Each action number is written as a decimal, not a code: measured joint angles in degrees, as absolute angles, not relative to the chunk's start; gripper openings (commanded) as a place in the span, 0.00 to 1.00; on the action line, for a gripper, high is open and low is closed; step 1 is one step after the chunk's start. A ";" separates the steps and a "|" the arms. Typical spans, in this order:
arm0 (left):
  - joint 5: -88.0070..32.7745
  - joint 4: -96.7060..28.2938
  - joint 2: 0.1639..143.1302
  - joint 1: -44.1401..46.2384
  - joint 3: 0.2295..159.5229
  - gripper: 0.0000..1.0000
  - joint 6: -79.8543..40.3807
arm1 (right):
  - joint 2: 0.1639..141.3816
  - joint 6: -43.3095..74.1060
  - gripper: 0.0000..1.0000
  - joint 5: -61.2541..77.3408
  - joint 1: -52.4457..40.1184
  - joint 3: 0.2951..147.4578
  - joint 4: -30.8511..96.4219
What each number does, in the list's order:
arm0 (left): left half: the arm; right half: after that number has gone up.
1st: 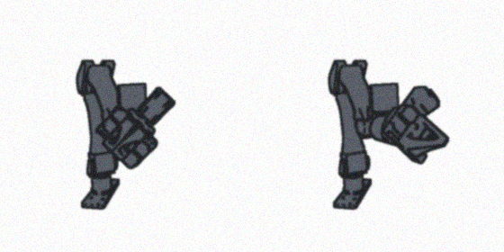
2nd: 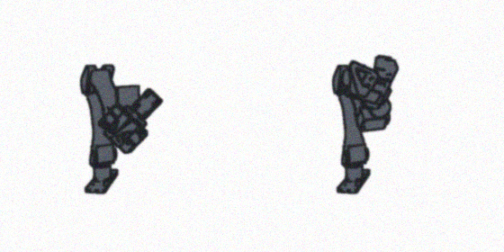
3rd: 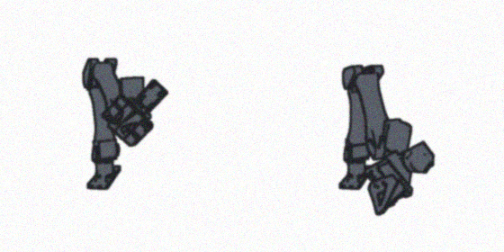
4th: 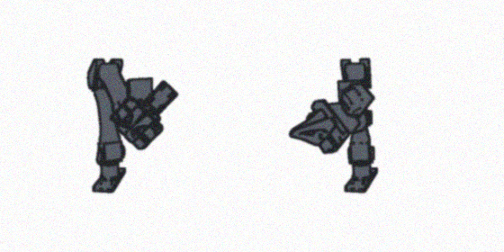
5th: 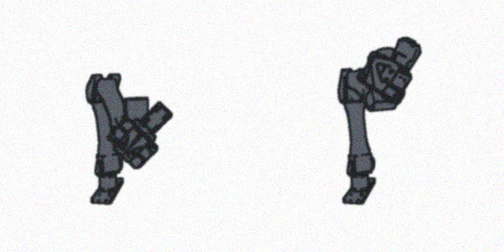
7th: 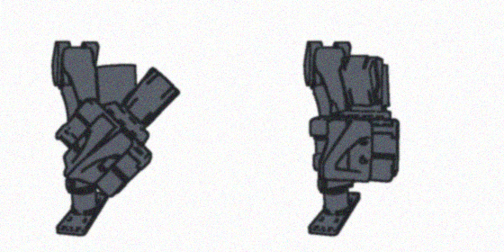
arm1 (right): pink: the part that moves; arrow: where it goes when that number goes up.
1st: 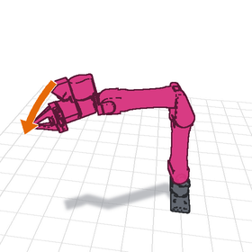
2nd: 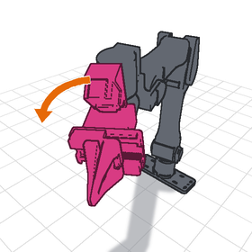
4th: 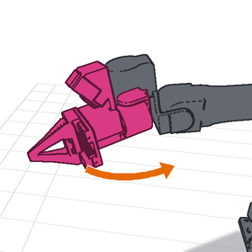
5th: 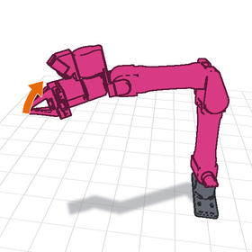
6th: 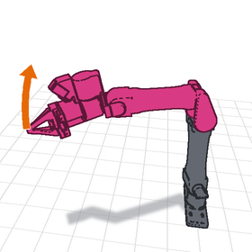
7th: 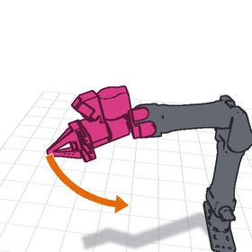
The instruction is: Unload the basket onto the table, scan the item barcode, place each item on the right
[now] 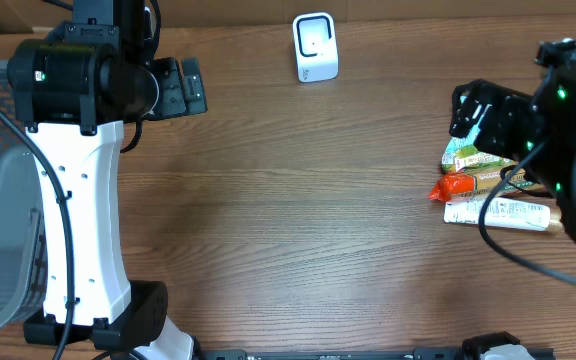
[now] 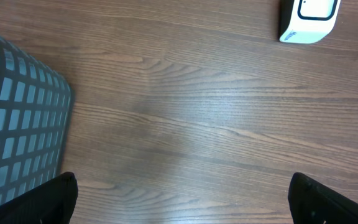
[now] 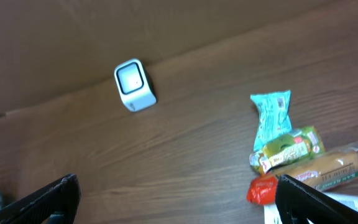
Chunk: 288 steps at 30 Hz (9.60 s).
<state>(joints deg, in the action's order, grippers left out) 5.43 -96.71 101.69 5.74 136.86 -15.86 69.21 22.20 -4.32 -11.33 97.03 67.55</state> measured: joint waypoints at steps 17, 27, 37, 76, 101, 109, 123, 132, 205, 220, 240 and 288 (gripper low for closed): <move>5.43 -96.71 101.69 5.74 136.86 1.00 -15.86 | 42.61 22.35 1.00 -5.98 -5.72 59.00 28.03; 5.43 -96.71 101.69 5.74 136.86 1.00 -15.86 | 28.53 22.44 1.00 -6.00 -5.65 37.04 7.97; 5.43 -96.68 101.69 5.74 136.86 1.00 -15.86 | 17.76 22.46 1.00 -6.00 -5.65 19.38 -4.99; 5.43 -96.71 101.69 5.74 136.86 1.00 -15.86 | 0.73 22.46 1.00 -6.02 -5.65 1.08 4.12; 5.43 -96.71 101.69 5.74 136.86 1.00 -15.86 | 0.73 22.50 1.00 -6.00 -5.65 1.08 4.16; 5.43 -96.71 101.71 5.74 136.86 1.00 -15.88 | 0.73 22.46 1.00 -6.02 -5.65 1.08 4.16; 6.98 -96.68 101.69 5.76 136.86 1.00 -15.86 | 0.73 22.46 1.00 -6.00 -5.65 1.08 4.16; 11.22 -96.55 93.03 5.80 131.28 1.00 -16.99 | 0.73 22.48 1.00 -6.02 -5.65 1.08 4.14; 2.57 0.38 10.52 6.00 0.49 1.00 -3.95 | 0.73 22.48 1.00 -6.02 -5.65 1.08 4.23; 5.19 -4.05 2.48 5.85 0.49 1.00 3.49 | 0.73 22.48 1.00 -6.02 -5.65 1.08 4.25; 5.19 -4.01 0.89 5.85 0.49 0.99 4.67 | 0.73 22.50 1.00 -6.00 -5.67 1.08 4.25; 5.19 -3.99 0.89 5.85 0.49 1.00 4.69 | 0.73 22.48 1.00 -6.02 -5.65 1.08 4.23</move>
